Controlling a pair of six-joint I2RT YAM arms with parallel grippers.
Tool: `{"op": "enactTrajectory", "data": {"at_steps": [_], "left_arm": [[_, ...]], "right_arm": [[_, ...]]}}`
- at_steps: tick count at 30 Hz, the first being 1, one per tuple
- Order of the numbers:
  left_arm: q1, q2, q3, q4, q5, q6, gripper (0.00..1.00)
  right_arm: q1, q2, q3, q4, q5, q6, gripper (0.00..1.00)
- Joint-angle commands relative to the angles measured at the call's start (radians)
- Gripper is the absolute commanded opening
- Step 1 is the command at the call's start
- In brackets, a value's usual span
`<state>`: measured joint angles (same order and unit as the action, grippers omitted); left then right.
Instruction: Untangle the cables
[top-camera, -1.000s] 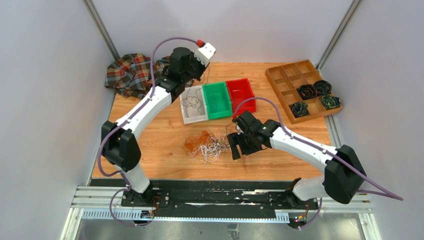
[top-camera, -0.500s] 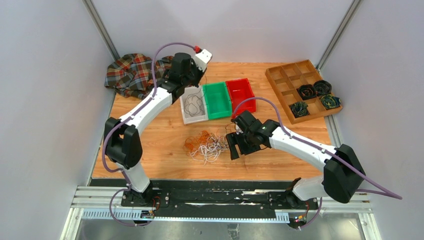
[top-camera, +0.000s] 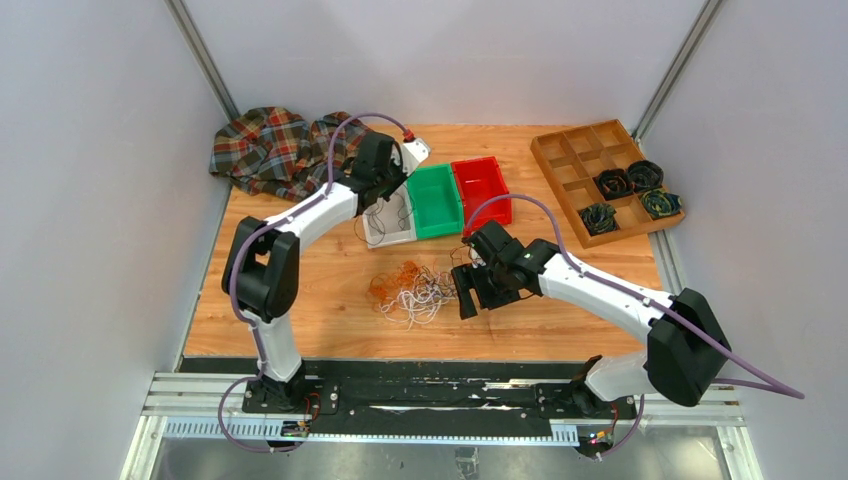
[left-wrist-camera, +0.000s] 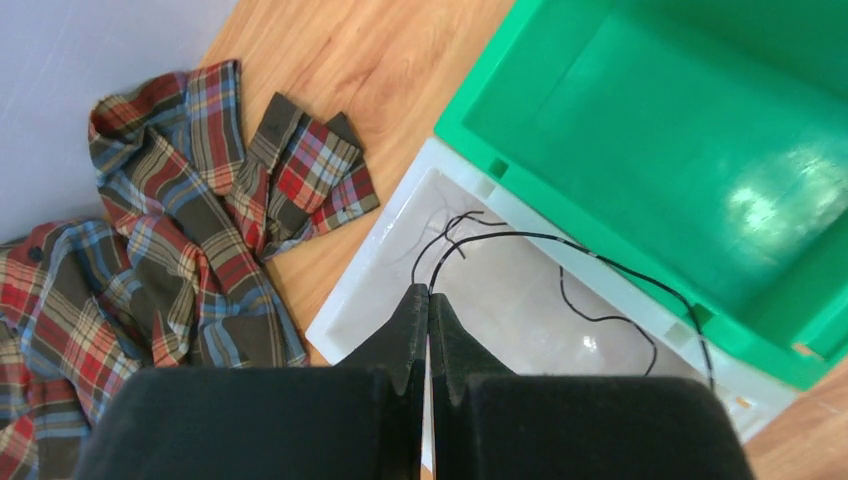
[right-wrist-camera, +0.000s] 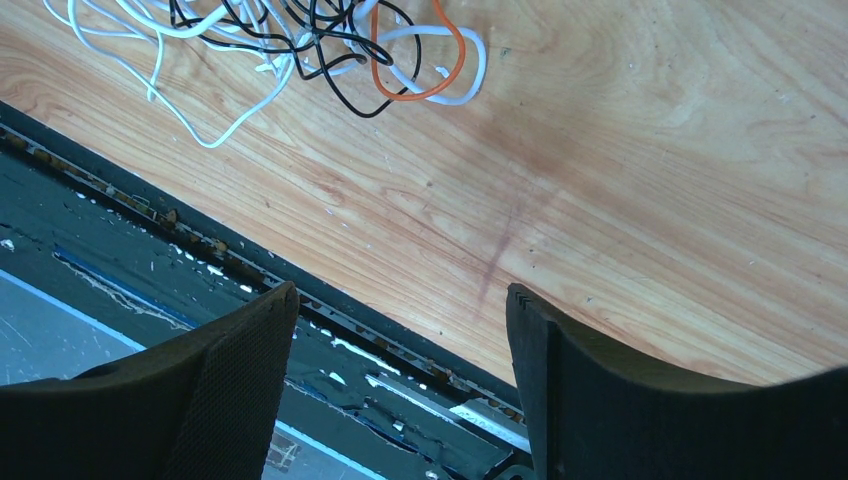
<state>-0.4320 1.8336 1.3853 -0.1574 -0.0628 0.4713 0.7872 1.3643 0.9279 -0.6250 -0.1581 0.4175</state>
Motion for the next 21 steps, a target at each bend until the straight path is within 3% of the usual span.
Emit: {"op": "enactTrajectory", "data": {"at_steps": [1,10,17,21], "left_arm": [[0.011,0.046,-0.009,0.064,-0.062,0.107,0.0],[0.027,0.106,0.017,0.014,-0.186,0.102,0.0],[0.028,0.107,0.023,0.007,-0.128,0.038,0.0],[0.012,0.161,0.105,0.004,-0.109,-0.001,0.0]], "right_arm": [[0.002,0.0,0.014,-0.003,-0.007,0.012,0.76],[0.002,0.033,0.031,-0.01,0.0,0.001,0.76],[0.002,0.03,0.03,-0.011,0.006,0.008,0.76],[0.002,0.016,0.034,-0.025,0.01,0.018,0.76]]}}
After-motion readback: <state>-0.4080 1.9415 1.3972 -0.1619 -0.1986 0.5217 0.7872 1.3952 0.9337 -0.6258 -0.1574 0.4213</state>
